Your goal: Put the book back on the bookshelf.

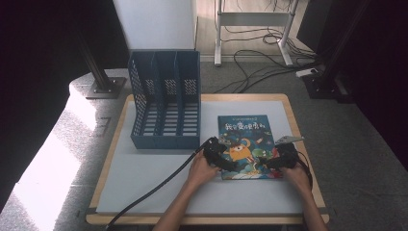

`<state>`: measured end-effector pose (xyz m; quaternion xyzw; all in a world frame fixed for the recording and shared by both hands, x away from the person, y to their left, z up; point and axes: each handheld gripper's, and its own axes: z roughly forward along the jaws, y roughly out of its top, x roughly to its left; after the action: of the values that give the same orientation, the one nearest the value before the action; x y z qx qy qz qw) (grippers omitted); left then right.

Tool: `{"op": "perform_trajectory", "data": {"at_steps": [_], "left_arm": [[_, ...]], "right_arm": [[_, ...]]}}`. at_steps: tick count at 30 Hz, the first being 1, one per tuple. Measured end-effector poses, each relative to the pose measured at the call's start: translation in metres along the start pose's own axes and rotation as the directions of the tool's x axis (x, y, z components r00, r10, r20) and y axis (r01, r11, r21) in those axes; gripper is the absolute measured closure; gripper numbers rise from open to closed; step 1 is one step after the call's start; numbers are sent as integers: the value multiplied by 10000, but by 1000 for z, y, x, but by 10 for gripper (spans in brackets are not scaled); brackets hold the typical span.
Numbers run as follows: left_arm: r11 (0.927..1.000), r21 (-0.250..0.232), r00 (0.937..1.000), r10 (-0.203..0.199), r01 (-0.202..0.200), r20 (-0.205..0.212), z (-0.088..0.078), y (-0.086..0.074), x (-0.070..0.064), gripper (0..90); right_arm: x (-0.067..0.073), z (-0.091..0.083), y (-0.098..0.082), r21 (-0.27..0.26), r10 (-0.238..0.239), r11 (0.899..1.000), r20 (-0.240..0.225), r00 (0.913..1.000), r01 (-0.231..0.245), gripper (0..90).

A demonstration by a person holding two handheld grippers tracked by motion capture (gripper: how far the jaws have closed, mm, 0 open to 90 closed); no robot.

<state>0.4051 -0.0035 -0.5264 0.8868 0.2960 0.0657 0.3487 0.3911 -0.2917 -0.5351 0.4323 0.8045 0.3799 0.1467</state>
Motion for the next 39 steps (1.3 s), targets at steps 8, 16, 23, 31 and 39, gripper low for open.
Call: {"op": "perform_trajectory", "data": {"at_steps": [8,16,23,31,39], "left_arm": [[9997,-240,10000,-19,20,59,-2,-6,-5,0],[9999,-115,10000,31,-30,62,-8,-13,-16,0],[10000,-17,9999,68,-67,109,-14,-20,-27,0],[9998,-23,9995,201,-200,254,-25,-35,-45,0],[9994,84,9989,339,-342,319,-37,-51,-68,0]], "right_arm": [[5,-3,-4,-18,99,9999,63,9999,-99,0],[15,-11,-12,-18,-24,10000,24,10000,24,0],[25,-19,-20,-4,-128,9999,-14,9999,128,0],[39,-31,-33,7,-328,9995,-144,9994,328,0],[54,-46,-46,141,-512,9986,-294,9983,517,0]]}}
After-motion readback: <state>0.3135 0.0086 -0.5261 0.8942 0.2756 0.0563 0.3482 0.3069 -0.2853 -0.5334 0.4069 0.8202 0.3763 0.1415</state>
